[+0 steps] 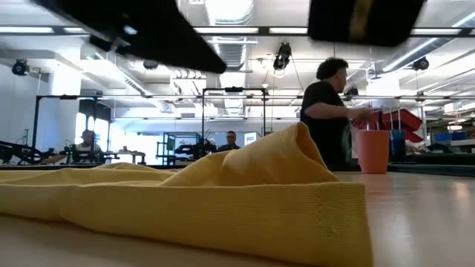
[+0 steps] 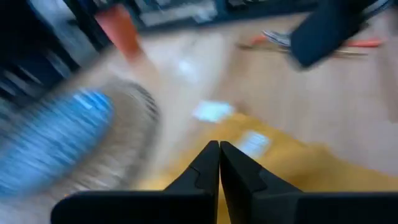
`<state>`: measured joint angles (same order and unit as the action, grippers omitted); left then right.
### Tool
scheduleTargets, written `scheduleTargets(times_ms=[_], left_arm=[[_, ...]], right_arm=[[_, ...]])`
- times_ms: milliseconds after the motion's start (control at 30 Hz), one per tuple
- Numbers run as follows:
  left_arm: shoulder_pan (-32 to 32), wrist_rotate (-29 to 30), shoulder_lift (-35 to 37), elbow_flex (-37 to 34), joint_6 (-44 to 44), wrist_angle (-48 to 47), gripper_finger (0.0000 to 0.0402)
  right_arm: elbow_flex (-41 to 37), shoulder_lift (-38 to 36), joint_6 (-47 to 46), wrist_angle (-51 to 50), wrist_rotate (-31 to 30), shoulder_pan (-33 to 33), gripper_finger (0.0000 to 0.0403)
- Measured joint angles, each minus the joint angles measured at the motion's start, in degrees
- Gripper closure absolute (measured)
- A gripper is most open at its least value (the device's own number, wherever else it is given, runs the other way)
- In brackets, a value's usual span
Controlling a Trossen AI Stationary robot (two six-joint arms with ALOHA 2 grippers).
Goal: Set table place
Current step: Fold the yellow napkin
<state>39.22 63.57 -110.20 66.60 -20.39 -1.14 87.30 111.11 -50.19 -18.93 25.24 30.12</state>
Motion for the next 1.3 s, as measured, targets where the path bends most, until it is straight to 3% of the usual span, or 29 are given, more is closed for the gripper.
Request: scheduleTargets(times_ms=[133, 333, 433, 633, 867, 1133, 1300], left_arm=[[-3.03, -1.50, 0.06, 0.03, 9.71, -0.09, 0.0402], [-6.97, -8.17, 0.09, -0.03, 8.19, -0.17, 0.0402], [-8.12, -11.09, 0.11, -0.03, 6.57, -0.24, 0.0402], [-8.42, -13.02, -0.01, -0.32, 12.02, -0.98, 0.0402], [-8.73, -13.61, -0.06, -0.45, 10.81, -1.56, 0.0402], [-8.76, -20.27, 1.38, -0.44, 2.16, -2.40, 0.0402], [-8.29, -22.73, 2.20, -0.42, -3.42, -7.98, 0.0402]], right_arm=[[10.23, -0.07, 8.35, -13.64, -0.27, 1.22, 0.0335], [17.31, -0.09, 13.83, -24.86, -21.60, 3.16, 0.0361], [17.64, -0.09, 12.21, -26.21, -26.84, 3.96, 0.0370], [13.35, -0.08, 11.89, -26.26, -37.17, 5.37, 0.0374], [8.83, 0.00, 6.86, -34.37, -42.17, 4.74, 0.0362], [1.09, -0.01, 3.33, -37.14, -53.24, 6.09, 0.0346], [-4.75, 0.00, 3.70, -35.28, -58.65, 5.93, 0.0337]])
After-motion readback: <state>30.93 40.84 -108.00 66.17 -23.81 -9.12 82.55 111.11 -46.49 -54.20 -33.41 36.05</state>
